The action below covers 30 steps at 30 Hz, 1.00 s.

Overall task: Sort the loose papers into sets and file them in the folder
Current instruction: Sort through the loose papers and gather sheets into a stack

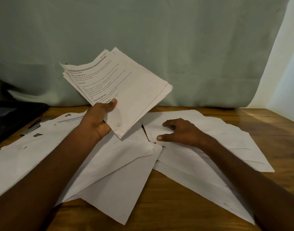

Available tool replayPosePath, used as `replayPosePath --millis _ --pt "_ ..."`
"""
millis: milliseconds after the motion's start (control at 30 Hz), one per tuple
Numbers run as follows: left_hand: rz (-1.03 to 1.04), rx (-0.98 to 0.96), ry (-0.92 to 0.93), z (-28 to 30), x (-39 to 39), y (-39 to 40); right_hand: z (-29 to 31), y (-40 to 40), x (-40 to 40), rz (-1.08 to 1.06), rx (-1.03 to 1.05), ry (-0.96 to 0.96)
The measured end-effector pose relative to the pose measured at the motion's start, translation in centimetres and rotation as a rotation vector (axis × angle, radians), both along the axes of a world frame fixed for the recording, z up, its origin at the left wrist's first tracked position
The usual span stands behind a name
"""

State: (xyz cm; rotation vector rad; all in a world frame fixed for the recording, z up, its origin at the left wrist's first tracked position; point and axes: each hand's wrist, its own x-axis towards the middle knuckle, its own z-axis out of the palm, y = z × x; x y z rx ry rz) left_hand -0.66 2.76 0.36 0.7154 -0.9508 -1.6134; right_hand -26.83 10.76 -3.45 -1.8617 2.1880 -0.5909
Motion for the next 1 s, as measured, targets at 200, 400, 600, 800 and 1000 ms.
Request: replayPosePath --millis 200,400,600,800,1000 --pt "0.012 -0.002 0.035 -0.1 0.1 0.0 0.2 0.0 -0.9 -0.012 -0.279 0.074" --pt "-0.043 -0.098 0.184 -0.1 0.5 -0.6 4.5 1.6 -3.6 -0.107 -0.701 -0.79" --pt "-0.091 -0.131 0.211 -0.3 0.4 -0.6 5.5 3.5 -5.2 0.129 -0.516 -1.803" --pt "-0.086 -0.117 0.183 -0.1 -0.1 -0.2 4.3 2.2 -3.7 -0.108 -0.341 -1.858" --pt "-0.035 -0.076 0.041 -0.9 -0.7 -0.4 1.8 0.7 -3.3 -0.381 -0.312 -2.022"
